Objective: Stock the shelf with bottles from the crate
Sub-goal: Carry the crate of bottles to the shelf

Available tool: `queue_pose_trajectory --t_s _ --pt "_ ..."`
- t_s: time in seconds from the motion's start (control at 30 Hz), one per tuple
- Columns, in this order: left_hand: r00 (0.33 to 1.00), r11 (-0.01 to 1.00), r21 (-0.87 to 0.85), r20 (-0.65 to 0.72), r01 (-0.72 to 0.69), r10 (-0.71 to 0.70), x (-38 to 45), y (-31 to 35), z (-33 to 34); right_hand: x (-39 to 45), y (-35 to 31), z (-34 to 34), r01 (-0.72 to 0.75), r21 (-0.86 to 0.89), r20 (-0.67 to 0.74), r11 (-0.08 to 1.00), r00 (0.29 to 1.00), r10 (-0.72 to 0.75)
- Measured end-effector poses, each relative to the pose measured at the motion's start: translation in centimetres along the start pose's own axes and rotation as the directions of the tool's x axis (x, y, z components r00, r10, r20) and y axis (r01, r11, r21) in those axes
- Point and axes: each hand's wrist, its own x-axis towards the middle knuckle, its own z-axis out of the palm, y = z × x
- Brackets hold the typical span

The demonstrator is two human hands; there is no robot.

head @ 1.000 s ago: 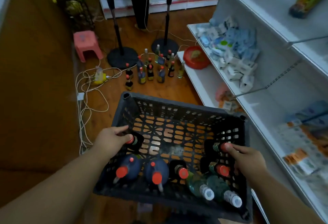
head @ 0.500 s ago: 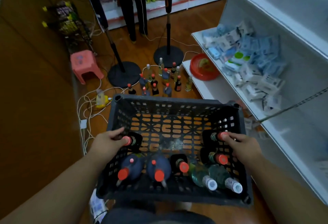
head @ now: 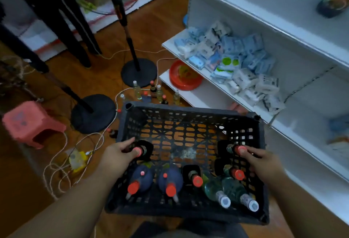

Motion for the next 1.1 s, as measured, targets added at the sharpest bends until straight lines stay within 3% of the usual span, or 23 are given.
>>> queue_pose_trajectory --t_s 0.33,0.57,0.83,1.1 --pt "0.981 0.975 0.193 0.177 -0.111 0.077 11.5 8.5 3.4 6.0 1.8 1.3 -0.172 0.171 -0.079 0.970 0.979 0.187" --pt "0.954 0.942 0.284 0.284 -0.177 0.094 21.4 9.8 9.2 11.4 4.7 4.8 -0.278 0.250 -0.175 0.928 0.929 0.326" --pt "0.900 0.881 0.388 0.427 -0.271 0.088 35.7 5.6 19.5 19.0 12.8 14.0 -0.388 0.340 -0.257 0.856 0.838 0.482" --pt "0.902 0.884 0.393 0.427 -0.252 0.067 47.6 -2.4 28.9 29.2 22.7 21.8 -0.442 0.300 -0.263 0.845 0.813 0.519"
